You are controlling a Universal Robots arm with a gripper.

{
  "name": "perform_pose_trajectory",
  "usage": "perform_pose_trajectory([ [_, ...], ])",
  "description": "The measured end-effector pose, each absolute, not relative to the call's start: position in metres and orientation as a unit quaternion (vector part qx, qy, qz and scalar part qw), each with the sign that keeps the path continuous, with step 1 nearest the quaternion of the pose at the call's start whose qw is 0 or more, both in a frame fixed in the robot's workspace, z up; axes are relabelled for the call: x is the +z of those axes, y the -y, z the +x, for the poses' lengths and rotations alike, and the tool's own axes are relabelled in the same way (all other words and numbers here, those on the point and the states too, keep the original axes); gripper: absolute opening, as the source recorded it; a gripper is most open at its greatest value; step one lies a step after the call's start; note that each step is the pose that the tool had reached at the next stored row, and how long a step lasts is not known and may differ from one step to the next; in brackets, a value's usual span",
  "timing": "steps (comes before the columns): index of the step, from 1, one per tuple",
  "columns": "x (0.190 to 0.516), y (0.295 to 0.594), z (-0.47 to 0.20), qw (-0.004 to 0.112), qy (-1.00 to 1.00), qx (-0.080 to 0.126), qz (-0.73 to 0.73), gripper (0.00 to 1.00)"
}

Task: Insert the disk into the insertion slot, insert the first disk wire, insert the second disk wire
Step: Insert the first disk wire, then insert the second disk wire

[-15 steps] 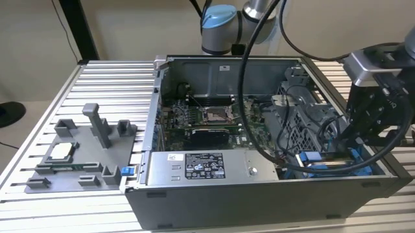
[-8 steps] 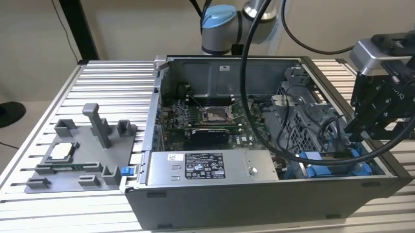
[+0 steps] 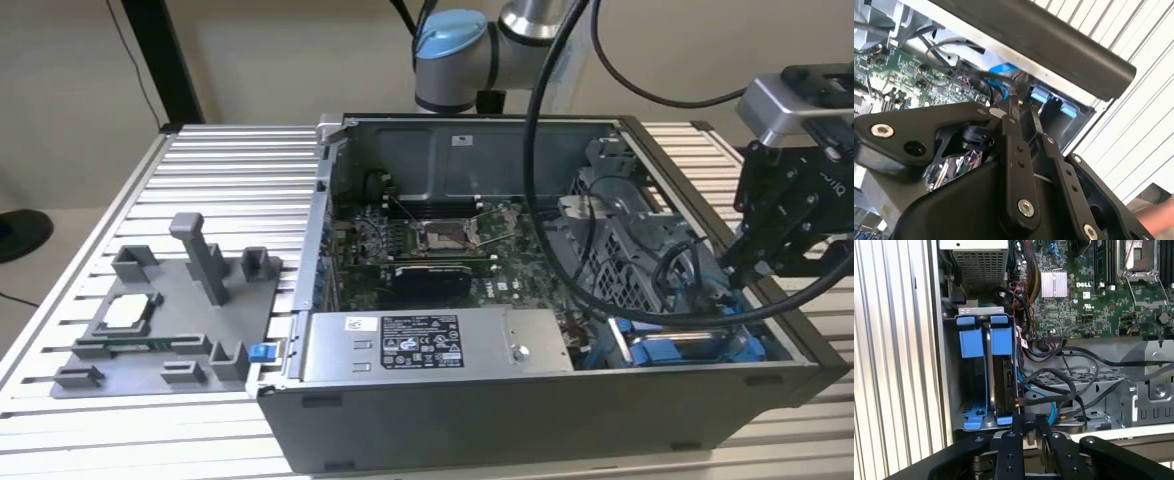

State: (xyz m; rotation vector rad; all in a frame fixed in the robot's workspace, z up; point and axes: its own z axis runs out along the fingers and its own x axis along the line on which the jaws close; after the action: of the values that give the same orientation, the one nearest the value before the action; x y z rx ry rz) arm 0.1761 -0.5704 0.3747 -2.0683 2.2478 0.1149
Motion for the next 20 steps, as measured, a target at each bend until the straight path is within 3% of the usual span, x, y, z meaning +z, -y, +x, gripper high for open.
perform_pose_trajectory([
  [4,0.373,0.570,0.186,0.042,-0.735,0.037,-0.676,0.00],
  [5,0.372,0.570,0.187,0.042,-0.735,0.037,-0.676,1.00],
  [9,0.368,0.569,0.189,0.040,-0.735,0.035,-0.676,1.00],
  [15,0.365,0.569,0.190,0.028,-0.735,0.025,-0.677,1.00],
  [20,0.362,0.568,0.190,0.026,-0.735,0.024,-0.677,1.00],
])
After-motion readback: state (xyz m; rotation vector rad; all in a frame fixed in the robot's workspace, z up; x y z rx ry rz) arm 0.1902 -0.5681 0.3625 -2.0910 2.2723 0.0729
